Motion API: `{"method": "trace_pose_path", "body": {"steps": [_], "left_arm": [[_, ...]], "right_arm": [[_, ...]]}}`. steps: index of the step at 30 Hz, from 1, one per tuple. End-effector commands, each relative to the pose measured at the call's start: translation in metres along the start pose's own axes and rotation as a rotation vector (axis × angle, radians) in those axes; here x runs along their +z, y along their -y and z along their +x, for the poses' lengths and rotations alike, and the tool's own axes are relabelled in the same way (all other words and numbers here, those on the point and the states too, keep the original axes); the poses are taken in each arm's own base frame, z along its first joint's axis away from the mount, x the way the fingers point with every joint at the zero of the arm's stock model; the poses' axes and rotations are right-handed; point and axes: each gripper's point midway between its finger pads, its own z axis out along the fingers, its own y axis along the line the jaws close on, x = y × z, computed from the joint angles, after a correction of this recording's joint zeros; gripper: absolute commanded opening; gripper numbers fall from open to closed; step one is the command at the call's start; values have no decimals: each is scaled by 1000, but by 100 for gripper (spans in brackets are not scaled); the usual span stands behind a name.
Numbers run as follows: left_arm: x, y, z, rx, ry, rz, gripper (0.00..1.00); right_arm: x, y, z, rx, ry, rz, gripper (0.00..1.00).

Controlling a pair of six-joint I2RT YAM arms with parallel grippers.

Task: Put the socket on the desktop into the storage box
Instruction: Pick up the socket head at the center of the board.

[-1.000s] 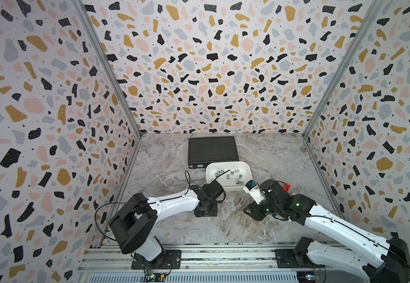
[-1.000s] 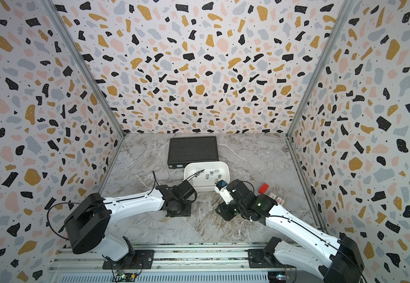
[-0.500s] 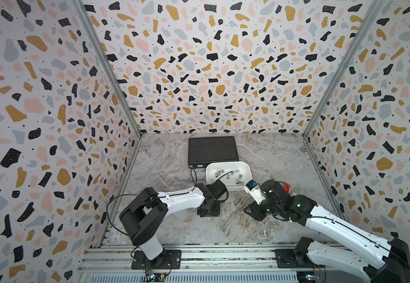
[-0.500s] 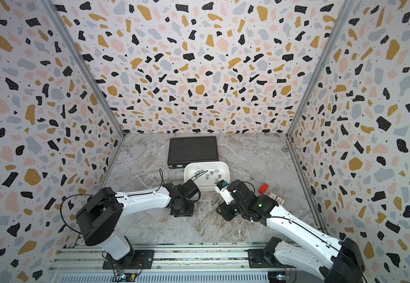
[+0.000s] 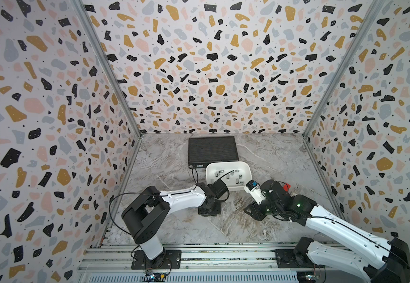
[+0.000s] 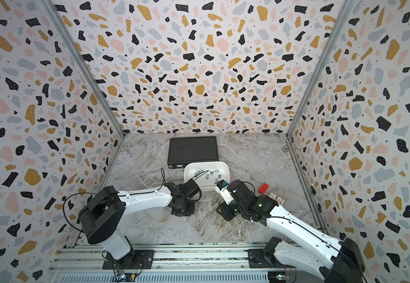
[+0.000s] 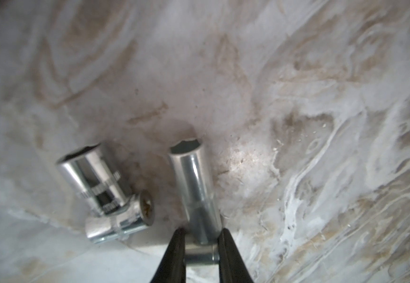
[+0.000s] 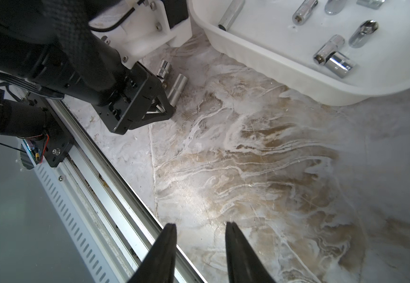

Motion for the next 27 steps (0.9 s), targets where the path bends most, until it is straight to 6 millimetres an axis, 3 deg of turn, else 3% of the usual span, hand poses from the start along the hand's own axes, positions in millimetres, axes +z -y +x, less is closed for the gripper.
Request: {"method": "trace_pose_path", "body": {"steps": [1,14,27], "left_arm": [[0,4,1,13,-13,4,14],[-3,4,1,15,3,8,9],[-23,4,-6,27,78,15,6]], "right_arm": [[-4,0,-3,-13,25,8,38],[-3,1,-2,-10,18,13,38],[-2,2,-4,9,15,18,38]]}}
